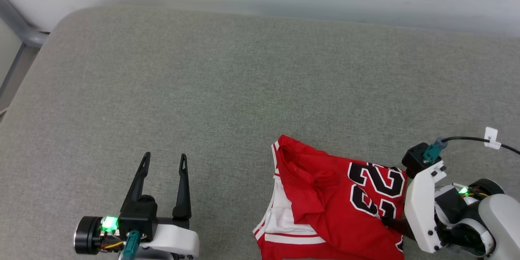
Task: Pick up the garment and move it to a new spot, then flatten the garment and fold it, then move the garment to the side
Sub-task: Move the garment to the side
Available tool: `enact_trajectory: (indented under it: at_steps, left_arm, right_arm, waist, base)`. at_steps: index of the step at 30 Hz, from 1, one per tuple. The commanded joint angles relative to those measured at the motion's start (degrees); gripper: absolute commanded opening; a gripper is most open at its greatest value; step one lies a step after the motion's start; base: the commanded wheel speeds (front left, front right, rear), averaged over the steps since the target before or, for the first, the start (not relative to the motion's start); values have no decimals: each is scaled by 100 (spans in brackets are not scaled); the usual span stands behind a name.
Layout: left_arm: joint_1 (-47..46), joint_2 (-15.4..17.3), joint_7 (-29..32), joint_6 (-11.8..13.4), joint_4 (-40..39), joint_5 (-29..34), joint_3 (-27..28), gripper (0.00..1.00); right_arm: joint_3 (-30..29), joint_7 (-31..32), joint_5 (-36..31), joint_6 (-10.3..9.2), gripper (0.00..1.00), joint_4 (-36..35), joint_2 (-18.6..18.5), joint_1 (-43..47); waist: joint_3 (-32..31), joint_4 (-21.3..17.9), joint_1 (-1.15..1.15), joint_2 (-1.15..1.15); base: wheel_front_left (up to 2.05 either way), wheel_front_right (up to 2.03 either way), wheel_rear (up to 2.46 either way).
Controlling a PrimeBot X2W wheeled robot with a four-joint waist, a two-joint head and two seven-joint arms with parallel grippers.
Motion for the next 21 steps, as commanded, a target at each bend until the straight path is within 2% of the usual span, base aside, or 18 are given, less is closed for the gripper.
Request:
enact_trajectory:
  at_steps: [1, 10, 11, 12, 13, 21]
  left_arm:
    - [-97, -3, -12, -20, -15, 7, -8, 100]
    - [-198, -37, -12, -23, 7, 0, -25, 100]
    - [-198, -38, -12, -20, 11, -1, -17, 100]
    - [-200, -37, -12, -16, 16, -1, -8, 100]
    - [-205, -38, -12, -13, 20, -1, -5, 100]
    - [-158, -26, -12, -15, 58, 10, 16, 100]
  right_arm:
    - [56, -6, -11, -5, 100, 61, 25, 99]
    - [661, -339, -102, -4, 100, 658, 132, 296]
    - [703, -410, -82, -4, 75, 677, 144, 261]
    - [712, -511, -91, -4, 22, 685, 153, 199]
    - [736, -597, -120, -4, 0, 686, 146, 124]
    - [757, -1332, -121, -9, 0, 658, 54, -314]
  waist:
    - [51, 43, 0, 0]
    - [194, 129, 0, 0]
    - [196, 127, 0, 0]
    - [198, 121, 0, 0]
    - [197, 114, 0, 0]
    - [119, 3, 0, 0]
  base:
    - [0, 0, 0]
    - [0, 0, 0]
    - [0, 0, 0]
    - [0, 0, 0]
    - [0, 0, 0]
    - [0, 0, 0]
